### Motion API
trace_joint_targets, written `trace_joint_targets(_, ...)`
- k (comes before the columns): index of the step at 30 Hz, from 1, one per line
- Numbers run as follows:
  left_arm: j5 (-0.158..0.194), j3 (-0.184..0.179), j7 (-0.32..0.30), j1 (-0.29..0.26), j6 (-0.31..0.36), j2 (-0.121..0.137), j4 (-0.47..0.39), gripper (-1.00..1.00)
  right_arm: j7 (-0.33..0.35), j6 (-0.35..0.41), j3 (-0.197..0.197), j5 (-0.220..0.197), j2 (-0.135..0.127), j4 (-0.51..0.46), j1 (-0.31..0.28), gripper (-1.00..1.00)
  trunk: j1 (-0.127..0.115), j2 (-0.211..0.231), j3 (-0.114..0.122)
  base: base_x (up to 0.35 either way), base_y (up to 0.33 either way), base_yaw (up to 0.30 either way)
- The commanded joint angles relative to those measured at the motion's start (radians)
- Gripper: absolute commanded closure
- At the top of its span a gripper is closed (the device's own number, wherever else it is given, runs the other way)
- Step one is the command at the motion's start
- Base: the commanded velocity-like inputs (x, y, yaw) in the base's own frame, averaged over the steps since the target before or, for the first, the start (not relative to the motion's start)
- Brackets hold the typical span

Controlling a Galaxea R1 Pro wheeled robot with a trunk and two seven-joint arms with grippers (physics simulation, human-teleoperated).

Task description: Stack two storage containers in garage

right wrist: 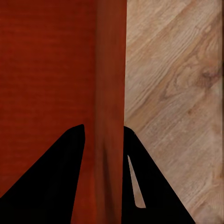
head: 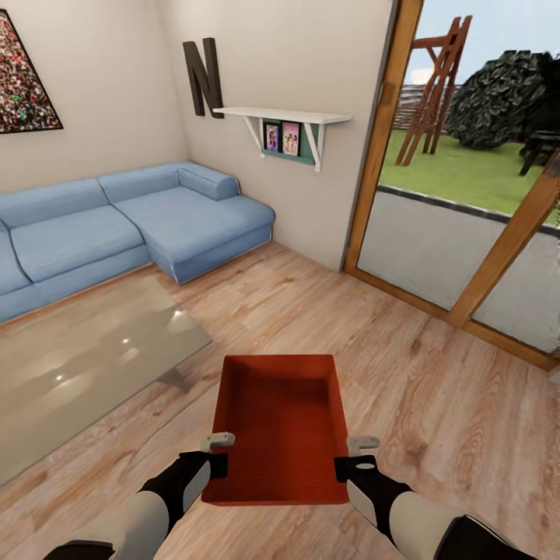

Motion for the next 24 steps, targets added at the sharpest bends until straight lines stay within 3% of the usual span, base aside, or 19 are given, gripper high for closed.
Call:
trace_joint_targets(1,-0.011,0.007,0.014,0.001,0.009,0.001,0.001,1.00,-0.011,-0.024,-0.017,0.012,-0.003,-0.002,-0.001,1.00,-0.004,0.007,0.004,0.000,0.000,-0.144)
trace_joint_targets(10,-0.011,0.007,0.014,0.001,0.009,0.001,0.001,1.00,-0.011,-0.024,-0.017,0.012,-0.003,-0.002,-0.001,1.00,-0.038,0.070,0.041,0.000,0.000,-0.135)
trace_joint_targets(24,-0.011,0.007,0.014,0.001,0.009,0.001,0.001,1.00,-0.011,-0.025,-0.015,0.012,-0.001,-0.002,-0.001,1.00,-0.092,0.168,0.100,0.000,0.000,-0.008)
